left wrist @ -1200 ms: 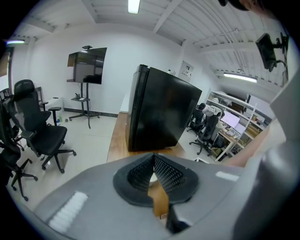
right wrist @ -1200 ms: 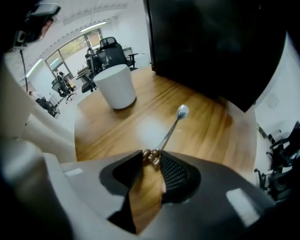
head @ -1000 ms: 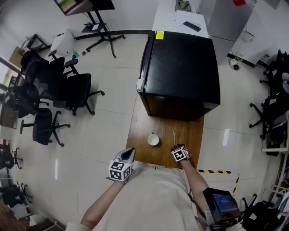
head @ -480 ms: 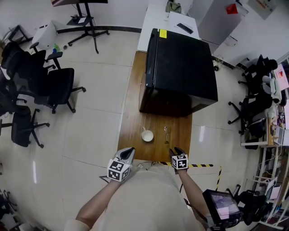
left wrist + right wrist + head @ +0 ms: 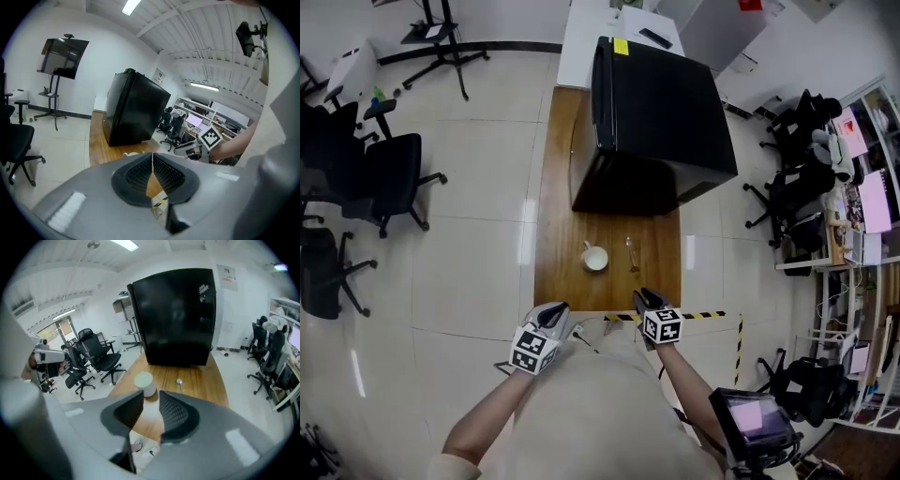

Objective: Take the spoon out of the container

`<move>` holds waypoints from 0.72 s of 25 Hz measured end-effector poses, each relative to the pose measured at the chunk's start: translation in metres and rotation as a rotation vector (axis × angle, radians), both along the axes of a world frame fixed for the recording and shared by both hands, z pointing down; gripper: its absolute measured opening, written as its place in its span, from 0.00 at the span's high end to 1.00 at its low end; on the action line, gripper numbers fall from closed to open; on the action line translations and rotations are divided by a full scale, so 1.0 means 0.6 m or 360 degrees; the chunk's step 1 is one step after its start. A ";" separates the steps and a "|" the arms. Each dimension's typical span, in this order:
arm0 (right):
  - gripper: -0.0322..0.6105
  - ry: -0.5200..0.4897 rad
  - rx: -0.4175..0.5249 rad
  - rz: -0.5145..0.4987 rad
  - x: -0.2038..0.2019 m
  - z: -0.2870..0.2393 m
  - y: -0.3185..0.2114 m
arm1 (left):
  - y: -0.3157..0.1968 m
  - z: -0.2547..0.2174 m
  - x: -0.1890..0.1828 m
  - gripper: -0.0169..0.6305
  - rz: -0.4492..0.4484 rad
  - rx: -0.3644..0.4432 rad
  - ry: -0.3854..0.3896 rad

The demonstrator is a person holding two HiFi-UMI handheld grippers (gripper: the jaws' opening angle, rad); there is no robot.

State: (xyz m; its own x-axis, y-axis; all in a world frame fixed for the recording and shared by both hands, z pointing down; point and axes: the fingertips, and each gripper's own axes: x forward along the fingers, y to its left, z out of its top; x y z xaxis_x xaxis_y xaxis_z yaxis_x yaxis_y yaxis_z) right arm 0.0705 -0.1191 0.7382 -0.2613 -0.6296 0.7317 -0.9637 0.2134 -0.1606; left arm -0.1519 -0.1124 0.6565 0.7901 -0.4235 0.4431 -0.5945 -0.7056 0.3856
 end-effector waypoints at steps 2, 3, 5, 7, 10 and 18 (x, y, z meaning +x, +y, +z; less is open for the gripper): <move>0.79 -0.0035 0.0032 -0.0025 -0.018 -0.011 0.005 | 0.010 -0.001 -0.012 0.97 -0.0011 0.0019 -0.0017; 0.79 -0.0044 0.0050 -0.0045 -0.025 -0.017 0.007 | 0.015 -0.002 -0.016 0.97 -0.0015 0.0032 -0.0028; 0.79 -0.0054 0.0097 -0.0089 -0.034 -0.030 0.010 | 0.025 -0.005 -0.018 0.97 -0.0022 0.0068 -0.0062; 0.79 -0.0077 0.0149 -0.0113 -0.036 -0.045 0.015 | 0.039 -0.004 -0.015 0.97 -0.0033 0.0103 -0.0104; 0.79 -0.0103 0.0222 -0.0139 -0.029 -0.078 0.036 | 0.067 -0.001 -0.009 0.97 -0.0067 0.0125 -0.0163; 0.80 -0.0138 0.0392 -0.0269 0.015 -0.148 0.143 | 0.151 -0.017 0.039 0.97 -0.0098 0.0170 -0.0298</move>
State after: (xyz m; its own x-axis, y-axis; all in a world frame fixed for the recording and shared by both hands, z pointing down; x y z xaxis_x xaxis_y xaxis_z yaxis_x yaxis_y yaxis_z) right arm 0.0792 -0.0333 0.6493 -0.4322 -0.7277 0.5326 -0.8962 0.4120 -0.1644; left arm -0.1284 -0.0215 0.6461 0.6695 -0.5207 0.5297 -0.6918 -0.6967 0.1895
